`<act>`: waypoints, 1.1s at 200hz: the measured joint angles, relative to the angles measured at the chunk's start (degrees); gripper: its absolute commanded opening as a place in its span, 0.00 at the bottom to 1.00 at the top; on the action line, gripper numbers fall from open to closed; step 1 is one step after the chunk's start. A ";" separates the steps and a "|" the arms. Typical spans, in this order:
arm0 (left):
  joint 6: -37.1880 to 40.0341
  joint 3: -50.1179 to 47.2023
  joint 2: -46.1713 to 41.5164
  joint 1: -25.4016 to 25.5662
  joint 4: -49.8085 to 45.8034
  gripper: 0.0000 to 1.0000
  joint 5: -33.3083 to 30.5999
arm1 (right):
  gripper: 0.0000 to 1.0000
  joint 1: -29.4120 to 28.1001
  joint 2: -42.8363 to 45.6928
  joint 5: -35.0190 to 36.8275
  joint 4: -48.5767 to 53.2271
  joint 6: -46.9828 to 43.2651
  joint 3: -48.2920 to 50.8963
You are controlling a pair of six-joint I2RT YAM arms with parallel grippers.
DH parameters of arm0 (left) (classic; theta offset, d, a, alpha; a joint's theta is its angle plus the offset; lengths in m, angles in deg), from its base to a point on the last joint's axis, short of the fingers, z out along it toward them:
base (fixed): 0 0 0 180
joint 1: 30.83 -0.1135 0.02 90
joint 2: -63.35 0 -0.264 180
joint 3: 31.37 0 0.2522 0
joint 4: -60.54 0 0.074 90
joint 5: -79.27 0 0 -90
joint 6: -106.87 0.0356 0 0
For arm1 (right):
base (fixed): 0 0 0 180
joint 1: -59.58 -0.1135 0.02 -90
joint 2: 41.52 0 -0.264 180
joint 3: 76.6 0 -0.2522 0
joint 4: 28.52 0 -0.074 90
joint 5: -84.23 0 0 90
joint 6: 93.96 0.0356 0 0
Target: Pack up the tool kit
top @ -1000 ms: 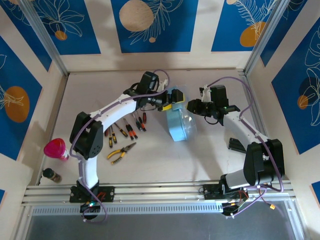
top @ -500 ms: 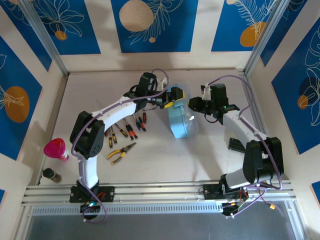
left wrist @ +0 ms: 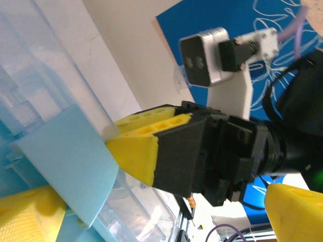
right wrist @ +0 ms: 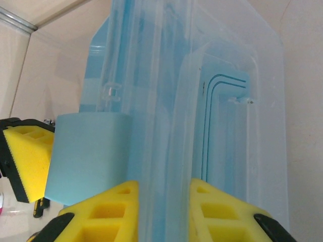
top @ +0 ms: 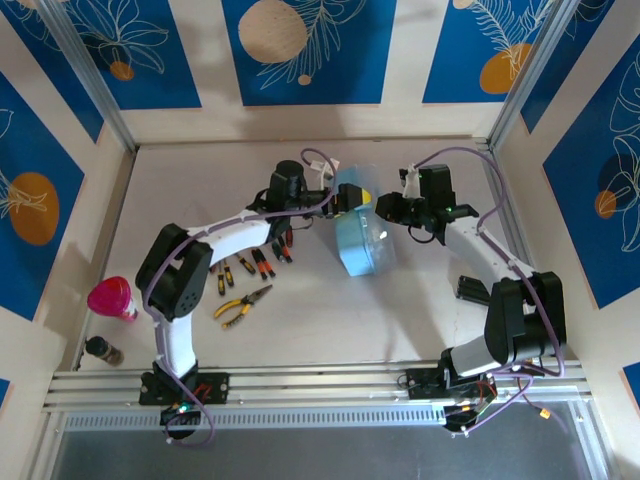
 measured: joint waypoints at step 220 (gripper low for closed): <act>0.20 -13.14 8.81 -3.52 6.69 1.00 7.28 | 0.19 -12.04 -7.37 -0.98 18.84 -2.89 -17.18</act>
